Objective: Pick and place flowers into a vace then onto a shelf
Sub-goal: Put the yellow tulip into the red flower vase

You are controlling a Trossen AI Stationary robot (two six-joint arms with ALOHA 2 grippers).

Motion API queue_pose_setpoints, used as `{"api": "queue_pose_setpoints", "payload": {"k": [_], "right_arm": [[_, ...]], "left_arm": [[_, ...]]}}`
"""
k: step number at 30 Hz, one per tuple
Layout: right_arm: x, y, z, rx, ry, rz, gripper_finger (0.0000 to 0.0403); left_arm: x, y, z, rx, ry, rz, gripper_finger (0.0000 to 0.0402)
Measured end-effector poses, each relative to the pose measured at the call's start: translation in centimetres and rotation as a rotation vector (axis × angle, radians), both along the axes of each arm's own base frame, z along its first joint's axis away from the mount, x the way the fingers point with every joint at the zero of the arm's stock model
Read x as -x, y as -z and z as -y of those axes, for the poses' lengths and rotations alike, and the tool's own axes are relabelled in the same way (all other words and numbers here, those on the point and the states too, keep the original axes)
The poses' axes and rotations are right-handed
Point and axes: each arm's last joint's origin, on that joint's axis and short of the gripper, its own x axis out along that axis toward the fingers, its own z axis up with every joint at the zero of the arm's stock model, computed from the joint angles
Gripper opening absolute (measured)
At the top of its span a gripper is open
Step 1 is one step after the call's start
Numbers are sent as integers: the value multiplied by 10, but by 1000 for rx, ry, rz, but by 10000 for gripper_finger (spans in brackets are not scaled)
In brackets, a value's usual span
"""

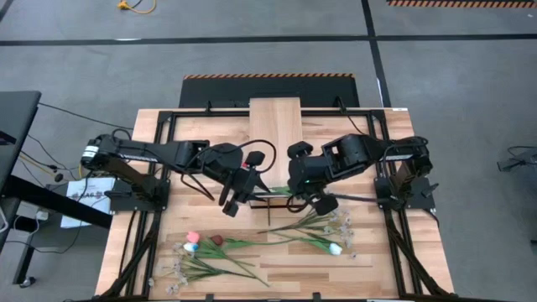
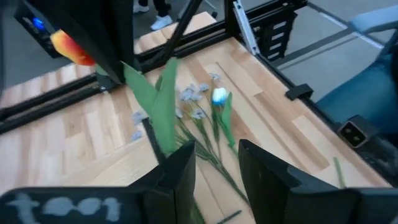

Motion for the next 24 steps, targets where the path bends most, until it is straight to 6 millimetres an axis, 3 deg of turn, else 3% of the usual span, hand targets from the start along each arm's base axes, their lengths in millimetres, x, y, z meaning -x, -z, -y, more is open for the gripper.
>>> {"api": "queue_pose_setpoints", "payload": {"k": [24], "right_arm": [[-7, -3, -11, -34, -113, 89, 11]], "left_arm": [[1, -2, -1, -99, -101, 21, 113]]}}
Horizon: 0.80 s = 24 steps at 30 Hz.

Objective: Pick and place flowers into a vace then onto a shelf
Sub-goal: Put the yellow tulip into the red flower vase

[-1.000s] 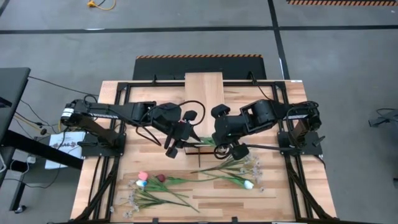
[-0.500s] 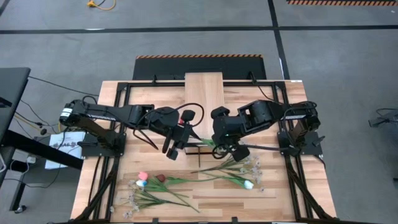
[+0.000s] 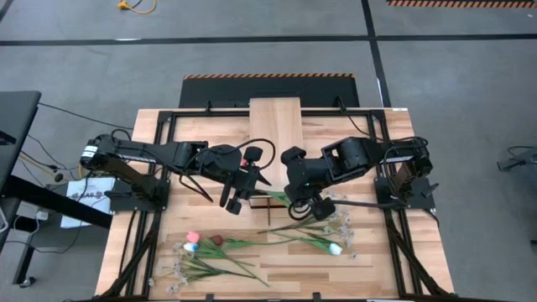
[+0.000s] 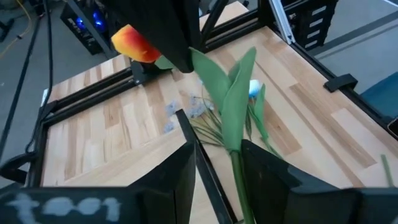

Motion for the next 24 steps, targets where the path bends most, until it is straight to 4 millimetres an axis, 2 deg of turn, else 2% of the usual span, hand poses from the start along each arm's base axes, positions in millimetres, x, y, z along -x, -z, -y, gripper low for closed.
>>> {"api": "queue_pose_setpoints", "payload": {"k": [12, 15, 21, 24], "right_arm": [[-2, -1, 0, -4, -3, 20, 11], [-2, -1, 0, -5, -3, 20, 11], [-2, -1, 0, -6, 2, 19, 12], [-2, -1, 0, -19, 22, 19, 25]], "left_arm": [[0, 0, 0, -4, -8, -1, 108], [0, 0, 0, -6, -11, -1, 87], [0, 0, -1, -22, -34, -1, 13], [0, 0, -1, -24, -36, -3, 8]]}}
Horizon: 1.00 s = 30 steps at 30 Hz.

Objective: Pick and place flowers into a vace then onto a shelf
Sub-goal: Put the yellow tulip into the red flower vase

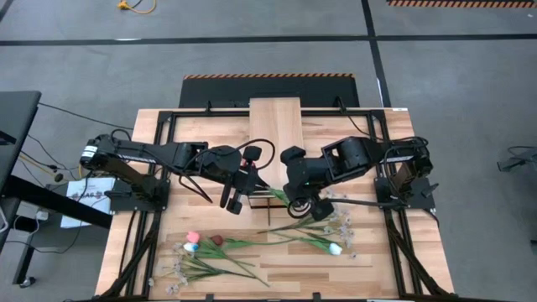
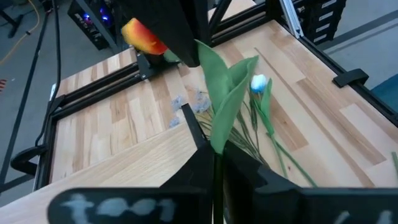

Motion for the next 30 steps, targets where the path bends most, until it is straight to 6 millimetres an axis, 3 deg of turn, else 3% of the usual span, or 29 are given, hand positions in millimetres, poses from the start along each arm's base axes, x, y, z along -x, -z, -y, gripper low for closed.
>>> {"api": "queue_pose_setpoints", "payload": {"k": [11, 17, 23, 30], "right_arm": [[0, 2, 16, -102, 254, -54, 144], [5, 4, 20, -93, 292, -110, 197], [11, 6, 20, -65, 268, -161, 223], [10, 5, 25, -72, 288, -152, 225]], "left_arm": [[2, 5, -2, -24, -55, -53, 2], [9, 7, -6, -62, -148, -106, 2], [35, -16, -10, -44, -197, -40, 2], [75, -51, -17, -41, -273, 116, 2]]}}
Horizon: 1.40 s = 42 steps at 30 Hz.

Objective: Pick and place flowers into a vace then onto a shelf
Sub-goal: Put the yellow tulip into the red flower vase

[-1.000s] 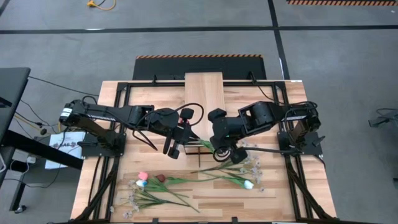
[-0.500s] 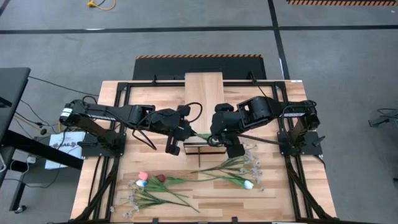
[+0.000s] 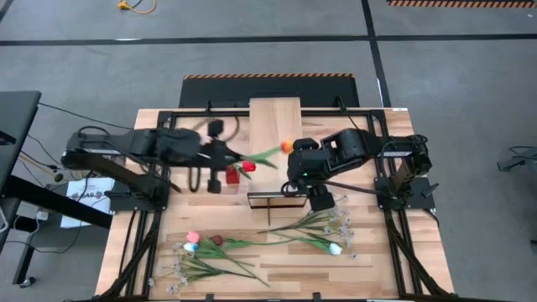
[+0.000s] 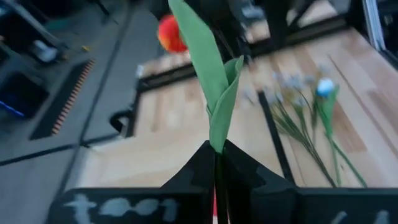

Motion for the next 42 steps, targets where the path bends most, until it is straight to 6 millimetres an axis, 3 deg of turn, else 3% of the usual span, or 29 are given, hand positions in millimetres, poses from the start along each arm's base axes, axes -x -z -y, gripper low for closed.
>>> {"api": "queue_pose_setpoints", "payload": {"k": [8, 11, 18, 22, 30, 36, 42], "right_arm": [[7, -15, 14, -22, 55, 88, 224], [18, -30, 21, -41, 81, 174, 223], [50, -77, 29, -105, 102, 488, 223], [66, -92, 29, -128, 93, 580, 224], [74, -87, 26, -151, 111, 543, 223], [89, -65, 23, -176, 98, 608, 224], [121, -24, 28, -230, 125, 710, 223]], "left_arm": [[45, -48, -6, -46, -44, 341, 2], [54, -48, -8, -74, -59, 438, 2], [68, -1, -10, -91, -44, 622, 2], [78, 30, -14, -70, -31, 654, 2], [86, 58, -17, -14, -10, 616, 2], [93, 53, -17, -38, -13, 663, 2], [106, 42, -17, -89, 37, 759, 2]]}}
